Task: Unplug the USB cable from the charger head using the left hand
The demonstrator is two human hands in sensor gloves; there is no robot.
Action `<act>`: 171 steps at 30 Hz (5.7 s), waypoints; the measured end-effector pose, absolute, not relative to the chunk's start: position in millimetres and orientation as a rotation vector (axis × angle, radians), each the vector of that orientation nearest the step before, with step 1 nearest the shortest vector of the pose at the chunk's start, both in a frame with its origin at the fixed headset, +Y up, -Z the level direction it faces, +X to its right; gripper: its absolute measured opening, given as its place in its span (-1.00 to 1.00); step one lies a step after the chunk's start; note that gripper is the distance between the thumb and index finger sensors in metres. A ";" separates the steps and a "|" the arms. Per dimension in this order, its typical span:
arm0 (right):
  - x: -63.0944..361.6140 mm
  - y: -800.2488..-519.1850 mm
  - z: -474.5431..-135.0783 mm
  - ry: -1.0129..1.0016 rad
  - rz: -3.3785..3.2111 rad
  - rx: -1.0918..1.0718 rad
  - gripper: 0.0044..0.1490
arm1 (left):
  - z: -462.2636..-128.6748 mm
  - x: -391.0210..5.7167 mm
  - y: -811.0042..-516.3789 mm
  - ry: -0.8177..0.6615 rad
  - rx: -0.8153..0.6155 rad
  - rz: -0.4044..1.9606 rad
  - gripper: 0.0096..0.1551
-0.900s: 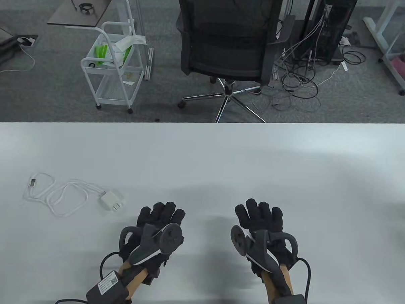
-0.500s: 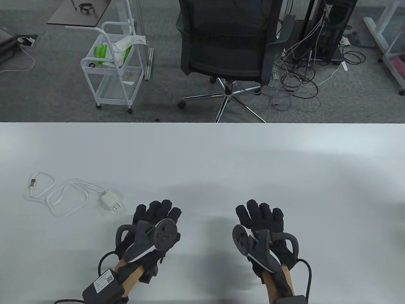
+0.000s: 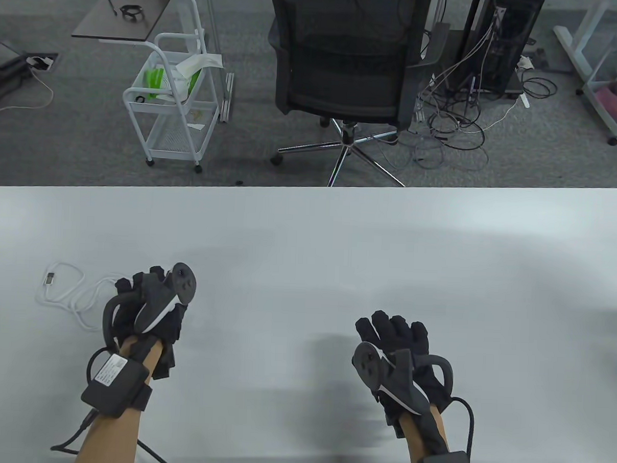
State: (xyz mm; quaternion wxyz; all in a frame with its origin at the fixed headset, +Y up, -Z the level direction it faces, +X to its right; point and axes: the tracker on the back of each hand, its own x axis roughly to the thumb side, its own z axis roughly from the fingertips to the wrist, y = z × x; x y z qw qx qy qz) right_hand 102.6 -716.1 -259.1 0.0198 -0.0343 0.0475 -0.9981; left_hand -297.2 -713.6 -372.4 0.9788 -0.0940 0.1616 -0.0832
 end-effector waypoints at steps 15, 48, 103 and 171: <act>99.3 -737.8 -270.2 -0.080 -3.084 -0.097 -0.09 | -408.5 -344.3 -766.1 0.423 -0.224 -0.229 -0.49; 23.8 -734.6 -249.9 -0.145 -3.504 -0.409 0.19 | -259.3 -160.9 -680.9 -0.257 0.146 0.213 -0.60; 90.9 -675.7 -237.4 0.598 -3.294 -0.299 -0.09 | -264.6 -199.0 -670.3 -0.123 0.132 0.258 -0.61; 133.4 -715.7 -260.8 -0.110 -3.287 -0.049 -0.07 | -371.5 -109.2 -752.5 0.097 -0.198 -0.176 -0.56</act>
